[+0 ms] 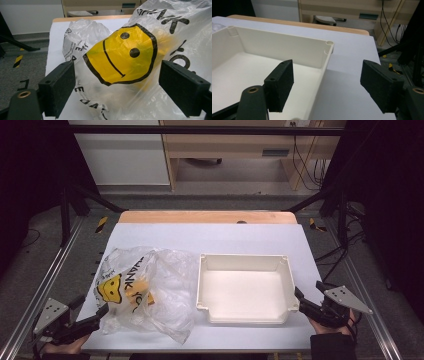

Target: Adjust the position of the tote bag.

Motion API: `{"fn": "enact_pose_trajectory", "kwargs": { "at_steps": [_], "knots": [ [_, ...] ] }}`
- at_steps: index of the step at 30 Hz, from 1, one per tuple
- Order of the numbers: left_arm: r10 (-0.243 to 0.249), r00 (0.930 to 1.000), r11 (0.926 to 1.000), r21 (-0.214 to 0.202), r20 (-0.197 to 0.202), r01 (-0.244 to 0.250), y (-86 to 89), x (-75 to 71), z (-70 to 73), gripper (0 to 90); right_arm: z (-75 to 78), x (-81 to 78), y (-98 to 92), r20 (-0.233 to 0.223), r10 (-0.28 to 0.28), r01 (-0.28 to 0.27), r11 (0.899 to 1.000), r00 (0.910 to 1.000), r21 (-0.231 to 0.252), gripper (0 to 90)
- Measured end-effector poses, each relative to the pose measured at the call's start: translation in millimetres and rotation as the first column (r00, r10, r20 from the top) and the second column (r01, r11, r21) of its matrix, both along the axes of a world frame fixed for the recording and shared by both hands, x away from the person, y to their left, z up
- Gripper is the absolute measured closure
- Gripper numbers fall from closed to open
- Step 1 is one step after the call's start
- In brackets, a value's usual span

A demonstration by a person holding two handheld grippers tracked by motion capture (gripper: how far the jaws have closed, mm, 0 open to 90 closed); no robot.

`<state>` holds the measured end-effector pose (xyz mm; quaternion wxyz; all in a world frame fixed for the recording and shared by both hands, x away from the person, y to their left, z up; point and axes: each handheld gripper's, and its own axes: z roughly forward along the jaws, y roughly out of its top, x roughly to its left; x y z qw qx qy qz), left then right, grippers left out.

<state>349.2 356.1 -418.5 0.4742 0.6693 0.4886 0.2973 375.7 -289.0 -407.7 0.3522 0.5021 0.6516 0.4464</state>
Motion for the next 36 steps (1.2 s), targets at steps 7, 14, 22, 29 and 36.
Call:
{"fn": "enact_pose_trajectory", "kwargs": {
  "at_steps": [7, 14, 22, 29, 36],
  "knots": [
    [-0.012, 0.9999, 0.9999, -0.002, 0.007, 0.012, -4.6, -0.1, 4.1, 13.5, 4.7, 0.3, 14.3, -0.003, 0.053, -0.053, 0.999, 0.9986, 0.002, 26.8],
    [-0.022, 0.9997, 0.9995, -0.022, 0.014, 0.022, -7.6, 1.4, 8.8, 14.0, 8.0, 1.4, 33.1, -0.004, 0.114, -0.114, 0.993, 0.9935, -0.006, 27.0],
    [-0.032, 0.9986, 0.9988, -0.036, 0.042, 0.033, -17.8, 9.2, 28.1, 14.2, 12.9, 7.1, 62.6, -0.011, 0.199, -0.199, 0.98, 0.9799, -0.015, 27.0],
    [-0.065, 0.9954, 0.9975, -0.023, 0.071, 0.066, -32.2, 14.9, 41.2, 14.3, 16.4, 10.8, 83.2, -0.013, 0.247, -0.247, 0.969, 0.9689, -0.028, 27.2],
    [-0.112, 0.9891, 0.9925, -0.038, 0.096, 0.116, -52.7, 19.1, 56.8, 14.2, 24.2, 18.8, 114.4, -0.001, 0.316, -0.316, 0.948, 0.9488, -0.03, 27.7]
  ]
}}
